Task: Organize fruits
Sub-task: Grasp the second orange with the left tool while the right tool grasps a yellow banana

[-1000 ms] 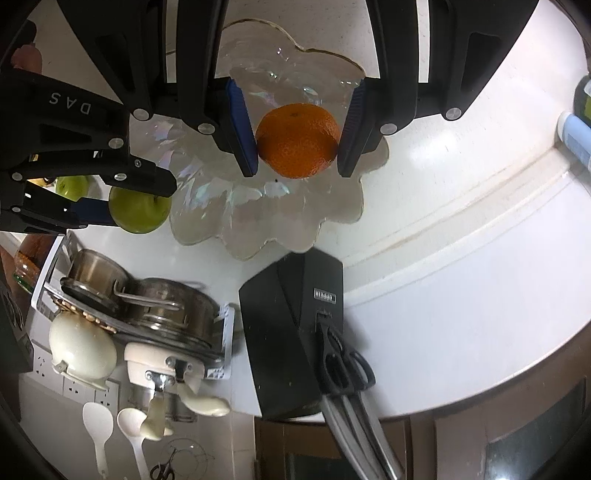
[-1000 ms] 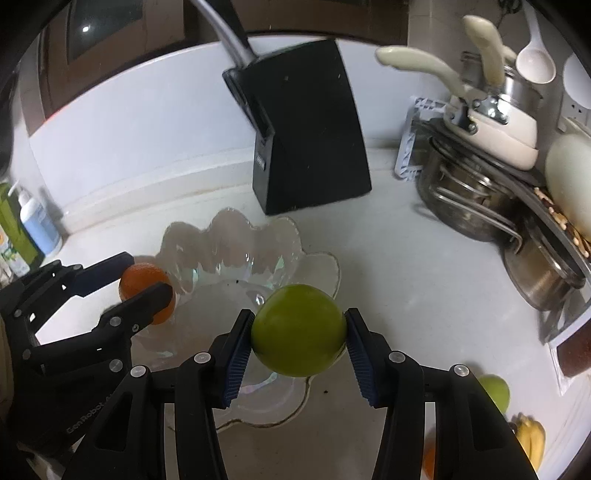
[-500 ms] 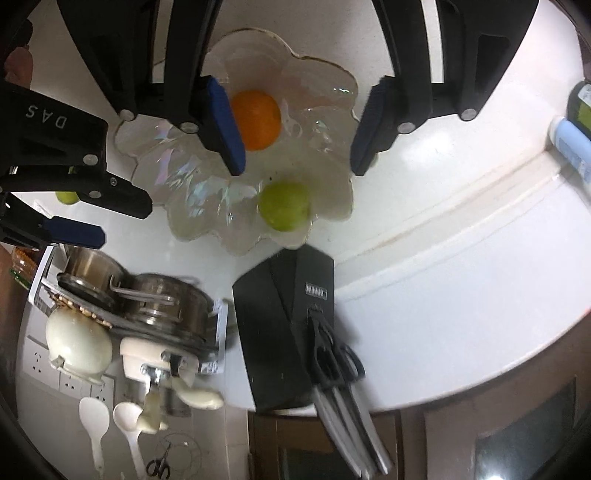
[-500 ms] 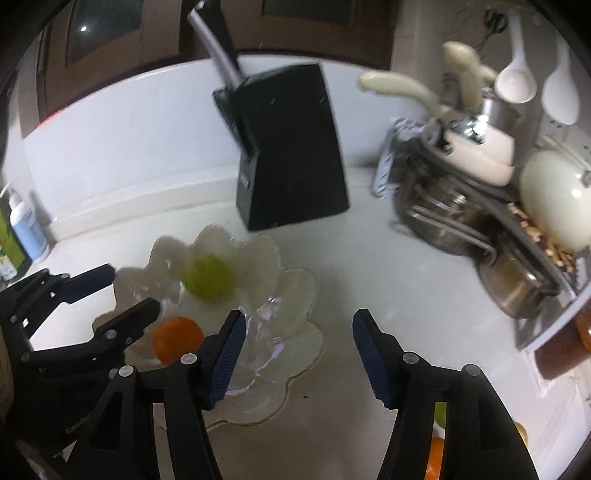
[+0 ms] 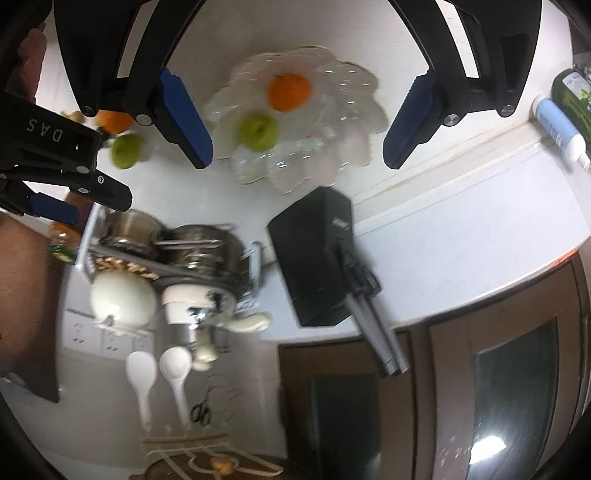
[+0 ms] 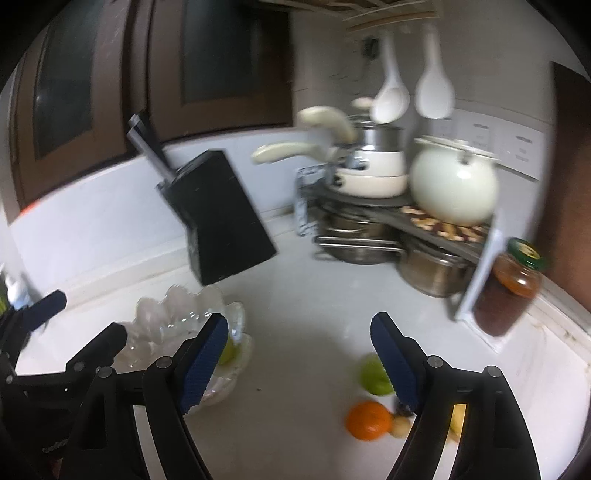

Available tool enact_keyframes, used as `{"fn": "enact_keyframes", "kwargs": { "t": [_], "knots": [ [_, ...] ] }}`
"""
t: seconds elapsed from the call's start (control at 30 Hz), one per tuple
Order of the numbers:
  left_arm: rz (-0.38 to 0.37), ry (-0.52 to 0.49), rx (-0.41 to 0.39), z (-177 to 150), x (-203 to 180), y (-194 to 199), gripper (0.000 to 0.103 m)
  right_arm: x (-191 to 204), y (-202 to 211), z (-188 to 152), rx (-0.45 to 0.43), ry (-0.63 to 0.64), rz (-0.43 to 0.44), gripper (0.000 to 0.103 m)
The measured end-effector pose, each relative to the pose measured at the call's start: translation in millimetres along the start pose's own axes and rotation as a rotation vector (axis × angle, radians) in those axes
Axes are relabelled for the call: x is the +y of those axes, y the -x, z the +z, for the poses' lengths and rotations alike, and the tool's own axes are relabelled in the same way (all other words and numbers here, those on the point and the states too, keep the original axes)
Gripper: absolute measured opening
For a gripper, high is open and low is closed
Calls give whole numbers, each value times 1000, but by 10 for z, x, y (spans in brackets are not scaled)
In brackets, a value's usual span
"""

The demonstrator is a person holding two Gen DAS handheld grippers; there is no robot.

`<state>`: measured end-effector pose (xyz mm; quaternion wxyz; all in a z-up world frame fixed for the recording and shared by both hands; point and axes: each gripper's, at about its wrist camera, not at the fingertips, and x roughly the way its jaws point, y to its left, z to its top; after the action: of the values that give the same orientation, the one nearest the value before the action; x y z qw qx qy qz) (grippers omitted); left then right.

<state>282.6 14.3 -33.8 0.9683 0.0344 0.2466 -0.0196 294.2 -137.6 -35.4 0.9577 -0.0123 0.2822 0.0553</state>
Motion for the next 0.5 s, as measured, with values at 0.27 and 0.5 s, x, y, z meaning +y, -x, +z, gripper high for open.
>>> {"fn": "enact_keyframes", "kwargs": {
  "t": [0.27,0.5],
  "knots": [
    [-78,-48,-61,70,-449,278,97,-458,526,-80,-83,-67,-141,80],
    [-112,-72,-66,35,-818,400,98,-783,898,-227,-116,-107,-267,80]
  ]
}}
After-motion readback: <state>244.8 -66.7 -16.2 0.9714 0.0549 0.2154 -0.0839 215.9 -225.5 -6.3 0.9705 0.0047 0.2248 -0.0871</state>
